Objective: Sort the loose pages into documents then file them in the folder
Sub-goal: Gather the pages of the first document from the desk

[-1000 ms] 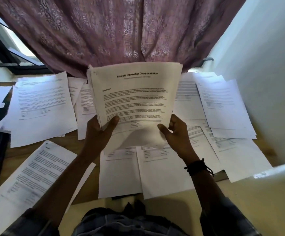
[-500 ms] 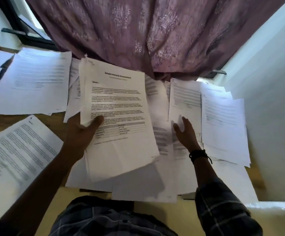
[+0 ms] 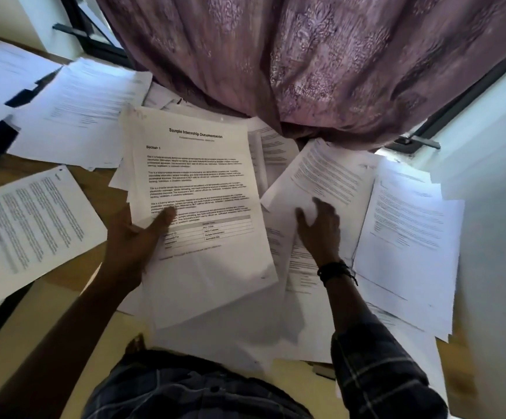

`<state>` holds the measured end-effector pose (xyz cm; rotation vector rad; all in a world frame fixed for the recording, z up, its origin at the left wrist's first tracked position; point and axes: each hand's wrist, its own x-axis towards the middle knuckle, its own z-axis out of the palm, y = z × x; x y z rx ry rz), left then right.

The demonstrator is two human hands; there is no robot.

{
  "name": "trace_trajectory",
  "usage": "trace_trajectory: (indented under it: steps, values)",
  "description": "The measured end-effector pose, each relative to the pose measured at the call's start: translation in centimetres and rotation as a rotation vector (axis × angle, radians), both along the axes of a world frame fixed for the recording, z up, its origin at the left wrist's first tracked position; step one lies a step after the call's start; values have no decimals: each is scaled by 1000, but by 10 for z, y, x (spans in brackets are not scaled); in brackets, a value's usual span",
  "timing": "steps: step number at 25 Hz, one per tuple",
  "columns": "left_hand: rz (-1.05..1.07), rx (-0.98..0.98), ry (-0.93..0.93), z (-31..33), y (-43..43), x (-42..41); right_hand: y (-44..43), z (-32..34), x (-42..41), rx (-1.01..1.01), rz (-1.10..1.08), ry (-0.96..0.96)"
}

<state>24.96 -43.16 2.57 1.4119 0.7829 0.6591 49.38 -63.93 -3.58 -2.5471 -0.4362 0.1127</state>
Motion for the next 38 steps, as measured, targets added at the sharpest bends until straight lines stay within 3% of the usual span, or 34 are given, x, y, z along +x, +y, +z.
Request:
trace_trajectory:
  steps: [3,6,13,18,22,26,32,38]
  values:
    - [9,24,-11,6,-4,-3,-21,11,28,-116,-331,124]
    - [3,17,-26,10,-6,-4,-33,14,42,-146,-403,262]
    - [-10,-49,-47,15,-7,-2,-41,17,49,170,-468,341]
    - [-58,-61,-113,26,0,0,-45,17,43,584,-492,260]
    - [-103,-76,-147,29,11,0,-45,45,10,789,-429,112]
    - [-129,-148,-123,28,20,1,-46,72,-40,960,-348,92]
    - [-266,-240,-69,33,27,7,-39,107,-96,1006,-123,389]
    - [-386,-256,30,34,31,17,-32,99,-122,935,155,636]
